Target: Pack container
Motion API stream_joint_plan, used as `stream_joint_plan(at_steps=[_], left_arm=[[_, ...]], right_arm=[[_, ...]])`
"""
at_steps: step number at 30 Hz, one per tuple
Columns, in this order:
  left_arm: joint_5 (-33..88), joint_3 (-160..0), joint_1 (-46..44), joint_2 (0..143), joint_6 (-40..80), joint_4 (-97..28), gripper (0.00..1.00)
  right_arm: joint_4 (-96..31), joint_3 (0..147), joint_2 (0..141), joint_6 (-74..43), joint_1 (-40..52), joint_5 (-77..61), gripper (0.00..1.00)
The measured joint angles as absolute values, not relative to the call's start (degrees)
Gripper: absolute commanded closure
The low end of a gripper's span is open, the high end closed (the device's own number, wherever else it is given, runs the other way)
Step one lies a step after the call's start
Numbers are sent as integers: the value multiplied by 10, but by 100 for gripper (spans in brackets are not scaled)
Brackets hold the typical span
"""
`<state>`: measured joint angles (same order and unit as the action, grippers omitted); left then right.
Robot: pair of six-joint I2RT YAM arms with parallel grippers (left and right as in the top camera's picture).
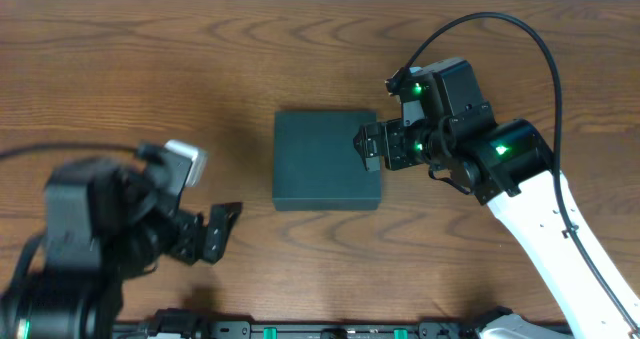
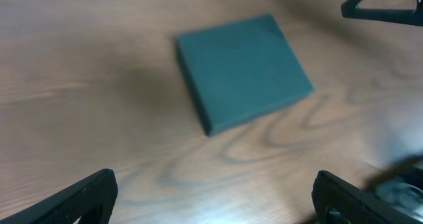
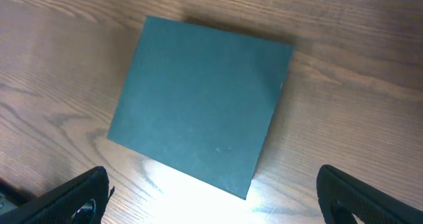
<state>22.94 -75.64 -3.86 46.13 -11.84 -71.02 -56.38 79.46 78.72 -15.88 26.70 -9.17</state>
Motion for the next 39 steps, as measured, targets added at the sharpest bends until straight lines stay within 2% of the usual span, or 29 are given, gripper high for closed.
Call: stream_joint_plan(at_steps=[9,17,24,39], left_arm=[[78,-608,-38,239,-118,-663,5],[17,-383,-31,85,-91,-520,5],[0,-235,8,18,-67,-418,5],[-4,-114,19,7,-58,-315,5]], right_arm=[[-564,794,787,-159,267,-91,1],[-565,794,787,-159,267,-91,1],[-565,794,787,-159,267,-92,1],[-565,794,787,-159,267,-91,1]])
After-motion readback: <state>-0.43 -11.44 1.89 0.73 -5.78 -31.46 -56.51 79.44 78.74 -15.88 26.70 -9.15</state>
